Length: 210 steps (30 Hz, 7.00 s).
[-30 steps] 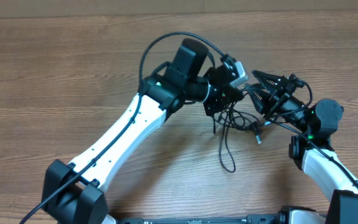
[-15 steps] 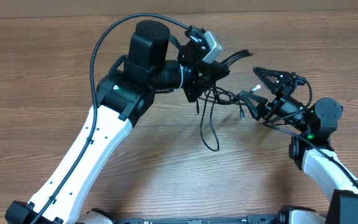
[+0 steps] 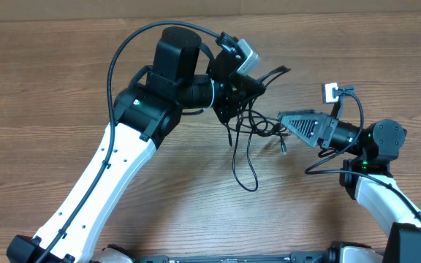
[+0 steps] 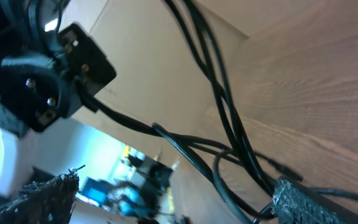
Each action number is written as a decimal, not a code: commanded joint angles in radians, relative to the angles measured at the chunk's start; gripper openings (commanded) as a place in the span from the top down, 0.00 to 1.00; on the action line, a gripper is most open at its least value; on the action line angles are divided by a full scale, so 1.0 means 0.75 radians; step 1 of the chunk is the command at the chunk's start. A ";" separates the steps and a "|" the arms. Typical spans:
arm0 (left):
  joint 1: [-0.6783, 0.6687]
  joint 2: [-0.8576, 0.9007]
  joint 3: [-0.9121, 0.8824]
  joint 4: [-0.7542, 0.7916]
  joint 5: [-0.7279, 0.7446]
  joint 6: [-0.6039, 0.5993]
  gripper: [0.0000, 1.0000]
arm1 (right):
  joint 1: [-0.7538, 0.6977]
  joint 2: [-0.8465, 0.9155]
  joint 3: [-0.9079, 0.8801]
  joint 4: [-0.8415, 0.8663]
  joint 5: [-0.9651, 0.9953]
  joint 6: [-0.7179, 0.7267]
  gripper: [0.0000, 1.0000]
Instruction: Untangle cables
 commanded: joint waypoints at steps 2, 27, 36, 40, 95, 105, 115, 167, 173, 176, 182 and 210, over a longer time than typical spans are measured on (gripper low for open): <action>0.002 -0.011 0.032 -0.022 0.007 -0.037 0.96 | 0.013 -0.008 0.005 0.011 -0.043 -0.179 0.00; -0.084 -0.011 0.031 -0.019 0.010 -0.169 0.96 | 0.233 -0.008 0.005 -0.153 0.033 -0.637 0.36; -0.085 -0.010 0.031 0.023 0.006 -0.183 0.96 | 0.257 -0.008 0.005 -0.216 0.034 -0.649 0.82; -0.085 -0.010 0.031 0.023 0.005 -0.182 0.95 | 0.257 -0.008 0.005 -0.216 0.038 -0.648 0.96; 0.253 -0.012 0.031 -0.201 0.162 -0.175 0.96 | -0.290 -0.008 0.005 -0.736 0.162 -0.463 0.10; 0.143 -0.011 0.031 -0.155 0.184 -0.126 0.96 | -0.190 -0.008 0.005 -0.625 0.092 -0.505 0.07; 0.064 -0.011 0.031 -0.145 0.183 -0.084 0.95 | -0.021 -0.008 0.005 -0.606 0.100 -0.614 0.06; -0.214 -0.002 0.030 0.064 0.736 -0.158 0.96 | 0.067 -0.008 0.005 -1.203 1.451 -0.647 0.00; -0.154 -0.004 0.031 0.064 0.895 -0.165 0.96 | -0.107 -0.008 0.005 -1.261 1.440 -0.647 0.00; -0.098 -0.005 0.031 0.064 0.967 -0.183 0.96 | -0.164 -0.008 0.005 -1.284 1.425 -0.647 0.00; 0.025 -0.005 0.031 0.063 1.036 -0.198 0.96 | -0.242 -0.008 0.005 -1.292 1.388 -0.647 0.00; 0.184 -0.004 0.030 -0.286 0.095 -0.200 0.96 | -0.289 -0.008 0.005 -1.072 0.987 -0.641 0.00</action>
